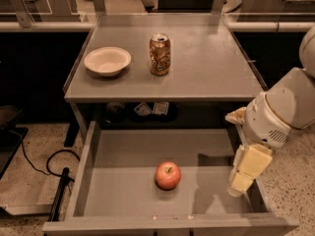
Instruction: Pick apple from top drawer and place on counter
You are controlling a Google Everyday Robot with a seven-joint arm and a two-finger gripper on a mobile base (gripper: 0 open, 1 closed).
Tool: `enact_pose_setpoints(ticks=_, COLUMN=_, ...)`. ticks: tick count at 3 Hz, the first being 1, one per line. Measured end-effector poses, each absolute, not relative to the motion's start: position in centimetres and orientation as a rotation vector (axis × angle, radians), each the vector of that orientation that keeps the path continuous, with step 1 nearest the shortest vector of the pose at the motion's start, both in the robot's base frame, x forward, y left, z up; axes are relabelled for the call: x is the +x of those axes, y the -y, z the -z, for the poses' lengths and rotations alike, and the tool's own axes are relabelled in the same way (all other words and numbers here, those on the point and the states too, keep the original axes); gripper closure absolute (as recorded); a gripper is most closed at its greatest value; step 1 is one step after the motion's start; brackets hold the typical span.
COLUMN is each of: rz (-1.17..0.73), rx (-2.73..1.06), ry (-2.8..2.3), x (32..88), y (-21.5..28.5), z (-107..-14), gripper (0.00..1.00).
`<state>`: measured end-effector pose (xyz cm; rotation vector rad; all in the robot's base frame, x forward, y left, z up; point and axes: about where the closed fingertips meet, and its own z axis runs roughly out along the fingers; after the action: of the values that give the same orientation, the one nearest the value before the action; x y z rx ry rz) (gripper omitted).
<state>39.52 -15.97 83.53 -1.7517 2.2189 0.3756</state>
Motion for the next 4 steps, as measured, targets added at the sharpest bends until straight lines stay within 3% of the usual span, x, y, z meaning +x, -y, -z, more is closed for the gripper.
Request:
enact_pose_setpoints(ticks=2, rz=-0.415, rx=-1.682, ry=-2.196, x=41.8, y=11.6, z=-78.0, gripper=0.0)
enact_pose_setpoints(ticks=4, rz=-0.467, rx=-1.641, ry=-2.179, x=43.5, y=10.6, z=-75.5, gripper=0.0)
